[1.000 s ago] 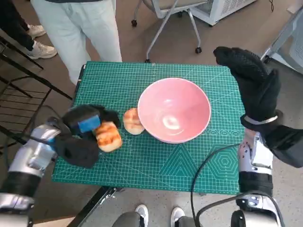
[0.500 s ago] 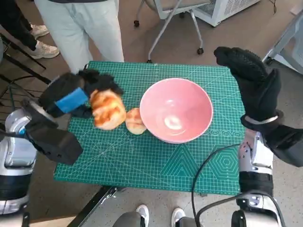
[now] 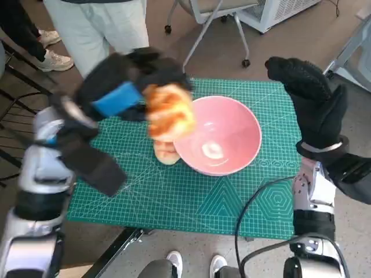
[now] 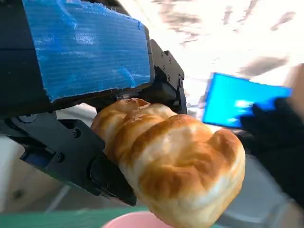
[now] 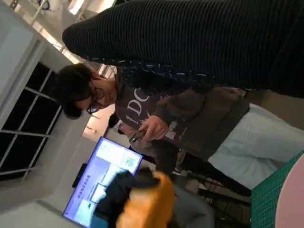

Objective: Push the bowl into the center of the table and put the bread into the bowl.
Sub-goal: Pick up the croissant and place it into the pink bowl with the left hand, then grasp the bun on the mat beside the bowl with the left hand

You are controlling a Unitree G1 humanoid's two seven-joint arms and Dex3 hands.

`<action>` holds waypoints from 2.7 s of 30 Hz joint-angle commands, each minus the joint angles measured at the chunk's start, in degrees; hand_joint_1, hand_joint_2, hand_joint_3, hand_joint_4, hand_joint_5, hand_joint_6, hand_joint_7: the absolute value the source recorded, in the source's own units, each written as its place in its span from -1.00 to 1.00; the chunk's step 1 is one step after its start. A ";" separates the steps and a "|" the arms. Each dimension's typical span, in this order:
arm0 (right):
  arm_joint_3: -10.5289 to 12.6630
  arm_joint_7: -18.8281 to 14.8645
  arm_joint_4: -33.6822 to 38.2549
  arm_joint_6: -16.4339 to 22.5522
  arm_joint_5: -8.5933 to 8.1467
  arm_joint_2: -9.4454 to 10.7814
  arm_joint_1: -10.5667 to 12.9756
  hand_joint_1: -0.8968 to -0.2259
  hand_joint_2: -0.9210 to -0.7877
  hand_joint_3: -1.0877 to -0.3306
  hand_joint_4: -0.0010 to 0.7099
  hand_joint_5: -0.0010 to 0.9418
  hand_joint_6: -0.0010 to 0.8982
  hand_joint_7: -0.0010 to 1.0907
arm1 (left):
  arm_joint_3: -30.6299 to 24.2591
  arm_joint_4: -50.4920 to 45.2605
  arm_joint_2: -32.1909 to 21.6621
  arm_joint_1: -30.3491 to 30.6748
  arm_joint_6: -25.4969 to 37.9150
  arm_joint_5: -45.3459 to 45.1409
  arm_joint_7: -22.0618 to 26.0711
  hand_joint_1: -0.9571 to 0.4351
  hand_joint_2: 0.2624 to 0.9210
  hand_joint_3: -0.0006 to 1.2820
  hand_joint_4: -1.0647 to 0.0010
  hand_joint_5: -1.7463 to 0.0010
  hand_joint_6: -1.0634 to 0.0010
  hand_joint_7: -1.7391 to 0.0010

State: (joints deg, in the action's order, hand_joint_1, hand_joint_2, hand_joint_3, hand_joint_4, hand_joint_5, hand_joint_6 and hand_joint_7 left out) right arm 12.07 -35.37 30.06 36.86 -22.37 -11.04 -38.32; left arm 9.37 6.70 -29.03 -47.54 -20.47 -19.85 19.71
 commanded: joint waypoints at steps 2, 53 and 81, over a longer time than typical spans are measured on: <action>0.36 -0.70 0.75 -0.08 -0.33 -0.36 0.81 -0.28 -1.00 0.07 -0.50 -0.99 -0.93 -0.11 | 4.32 7.76 5.06 -5.21 -0.80 -2.37 -0.64 0.38 0.89 -1.00 -0.60 -0.13 -0.44 -0.16; 1.64 -1.17 0.40 0.61 -0.46 -1.15 1.65 -0.25 -1.00 0.14 -0.48 -1.00 -0.72 -0.47 | 12.43 28.77 10.74 -10.22 1.51 -8.41 3.44 -0.11 0.65 -1.00 0.95 1.00 0.64 0.99; 1.35 -2.38 1.78 0.67 -1.27 -0.70 0.65 -0.22 -1.00 0.12 -0.48 -1.00 -0.70 -0.50 | -2.50 -8.33 -4.26 9.60 16.63 2.17 13.63 0.02 0.45 -1.00 0.87 0.99 0.56 0.99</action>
State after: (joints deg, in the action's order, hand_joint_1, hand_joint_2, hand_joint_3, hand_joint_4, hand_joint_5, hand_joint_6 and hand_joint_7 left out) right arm 13.43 -37.19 30.84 37.71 -22.89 -12.20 -37.90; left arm 7.79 1.39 -32.37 -40.18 -5.88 -18.85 32.34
